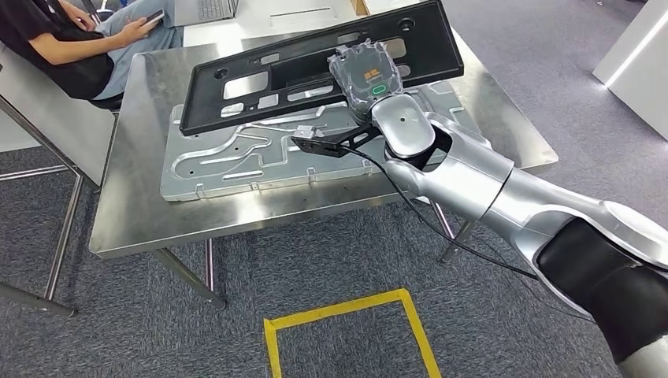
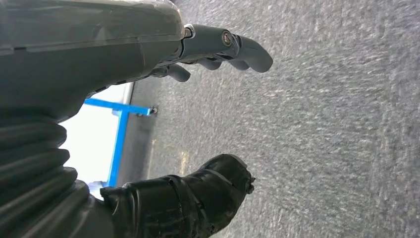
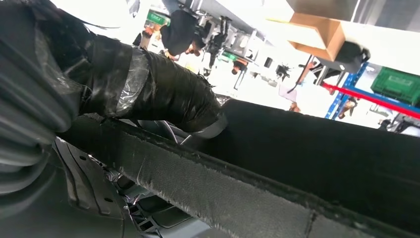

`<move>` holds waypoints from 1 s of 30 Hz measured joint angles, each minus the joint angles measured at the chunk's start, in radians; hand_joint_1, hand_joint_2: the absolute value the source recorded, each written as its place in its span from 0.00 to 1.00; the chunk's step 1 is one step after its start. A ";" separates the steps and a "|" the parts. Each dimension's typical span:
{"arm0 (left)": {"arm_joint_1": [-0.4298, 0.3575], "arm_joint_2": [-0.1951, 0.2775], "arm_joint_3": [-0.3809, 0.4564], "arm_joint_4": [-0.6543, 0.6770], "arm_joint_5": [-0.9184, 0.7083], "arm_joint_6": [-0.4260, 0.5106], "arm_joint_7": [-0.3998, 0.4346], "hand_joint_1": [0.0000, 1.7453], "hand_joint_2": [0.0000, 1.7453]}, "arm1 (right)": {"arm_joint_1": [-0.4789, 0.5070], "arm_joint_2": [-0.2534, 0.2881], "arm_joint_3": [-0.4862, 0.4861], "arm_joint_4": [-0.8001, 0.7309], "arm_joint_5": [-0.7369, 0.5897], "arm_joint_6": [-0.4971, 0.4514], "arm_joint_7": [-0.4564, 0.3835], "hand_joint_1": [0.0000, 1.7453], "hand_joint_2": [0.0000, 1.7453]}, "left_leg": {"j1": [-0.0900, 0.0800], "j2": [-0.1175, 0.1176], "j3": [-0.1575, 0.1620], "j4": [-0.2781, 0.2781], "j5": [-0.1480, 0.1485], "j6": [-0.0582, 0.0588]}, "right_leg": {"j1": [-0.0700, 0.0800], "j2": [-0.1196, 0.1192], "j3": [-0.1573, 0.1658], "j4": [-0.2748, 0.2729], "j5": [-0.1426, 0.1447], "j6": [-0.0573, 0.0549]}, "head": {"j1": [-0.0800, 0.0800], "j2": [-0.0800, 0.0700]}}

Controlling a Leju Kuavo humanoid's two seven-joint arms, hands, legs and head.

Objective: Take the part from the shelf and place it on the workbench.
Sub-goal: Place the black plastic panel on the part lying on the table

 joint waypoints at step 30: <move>-0.001 0.009 0.000 0.000 0.001 -0.010 0.030 0.00 1.00 | 0.014 -0.077 -0.016 -0.046 -0.031 0.030 -0.003 1.00 1.00 | -0.005 0.001 -0.018 0.016 0.006 0.016 | -0.002 -0.003 0.010 0.013 -0.024 -0.002 | 0.001 0.000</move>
